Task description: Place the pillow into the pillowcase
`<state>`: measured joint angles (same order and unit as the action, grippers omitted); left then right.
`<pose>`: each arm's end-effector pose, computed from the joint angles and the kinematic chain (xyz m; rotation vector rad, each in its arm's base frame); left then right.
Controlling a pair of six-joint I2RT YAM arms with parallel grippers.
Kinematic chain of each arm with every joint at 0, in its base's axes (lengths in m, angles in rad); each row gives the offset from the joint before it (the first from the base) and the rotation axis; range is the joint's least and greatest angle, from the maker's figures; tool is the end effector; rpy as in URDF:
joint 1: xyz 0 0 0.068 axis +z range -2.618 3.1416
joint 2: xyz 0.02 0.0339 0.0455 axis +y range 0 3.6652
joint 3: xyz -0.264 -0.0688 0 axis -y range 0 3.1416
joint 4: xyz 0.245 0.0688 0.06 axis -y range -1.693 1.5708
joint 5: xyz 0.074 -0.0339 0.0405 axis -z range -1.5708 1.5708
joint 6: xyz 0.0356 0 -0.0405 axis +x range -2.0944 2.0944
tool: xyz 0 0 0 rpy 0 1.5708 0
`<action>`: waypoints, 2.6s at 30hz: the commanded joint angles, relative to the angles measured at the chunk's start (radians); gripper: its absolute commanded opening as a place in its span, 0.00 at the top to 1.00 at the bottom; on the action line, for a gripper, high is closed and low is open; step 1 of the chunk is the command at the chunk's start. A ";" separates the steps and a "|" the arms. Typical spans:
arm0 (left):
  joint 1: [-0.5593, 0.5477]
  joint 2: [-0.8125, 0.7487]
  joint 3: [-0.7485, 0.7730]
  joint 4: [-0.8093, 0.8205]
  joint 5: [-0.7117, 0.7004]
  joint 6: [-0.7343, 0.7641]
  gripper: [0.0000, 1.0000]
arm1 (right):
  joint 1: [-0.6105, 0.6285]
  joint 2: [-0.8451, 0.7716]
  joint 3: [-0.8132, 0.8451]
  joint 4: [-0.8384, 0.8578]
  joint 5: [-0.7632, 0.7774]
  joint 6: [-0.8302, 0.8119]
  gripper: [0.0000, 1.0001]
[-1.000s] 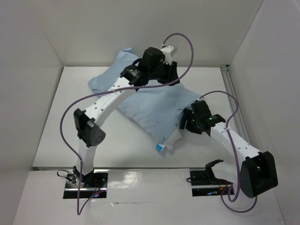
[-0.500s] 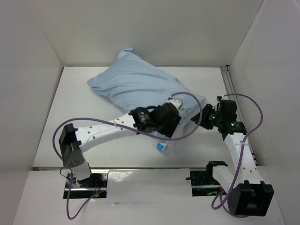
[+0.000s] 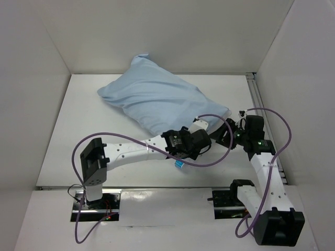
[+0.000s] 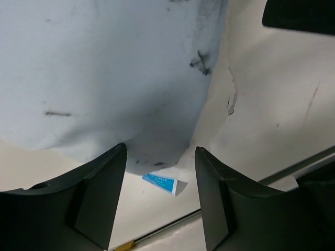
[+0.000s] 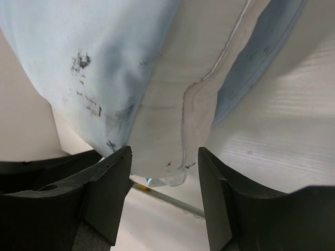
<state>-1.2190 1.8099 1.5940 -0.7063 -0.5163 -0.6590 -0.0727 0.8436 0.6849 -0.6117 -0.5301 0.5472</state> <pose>0.1537 -0.3677 0.2925 0.4477 2.3095 -0.2703 0.1719 0.0055 0.2583 0.4596 2.3195 0.8533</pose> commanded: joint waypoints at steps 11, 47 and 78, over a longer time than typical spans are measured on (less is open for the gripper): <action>0.012 0.112 0.123 -0.027 -0.102 0.009 0.64 | -0.007 -0.130 -0.211 0.062 -0.162 0.016 0.44; 0.206 -0.136 -0.074 0.169 0.416 0.061 0.72 | 0.036 0.115 -0.311 0.627 -0.269 0.132 1.00; 0.139 -0.209 0.418 0.091 0.821 0.124 1.00 | 0.337 0.256 0.033 1.257 0.038 0.322 1.00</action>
<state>-1.0378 1.6119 1.8568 -0.7189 0.0952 -0.5446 0.2653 1.1622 0.5907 0.4248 -0.6140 0.8524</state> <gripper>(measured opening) 0.027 0.028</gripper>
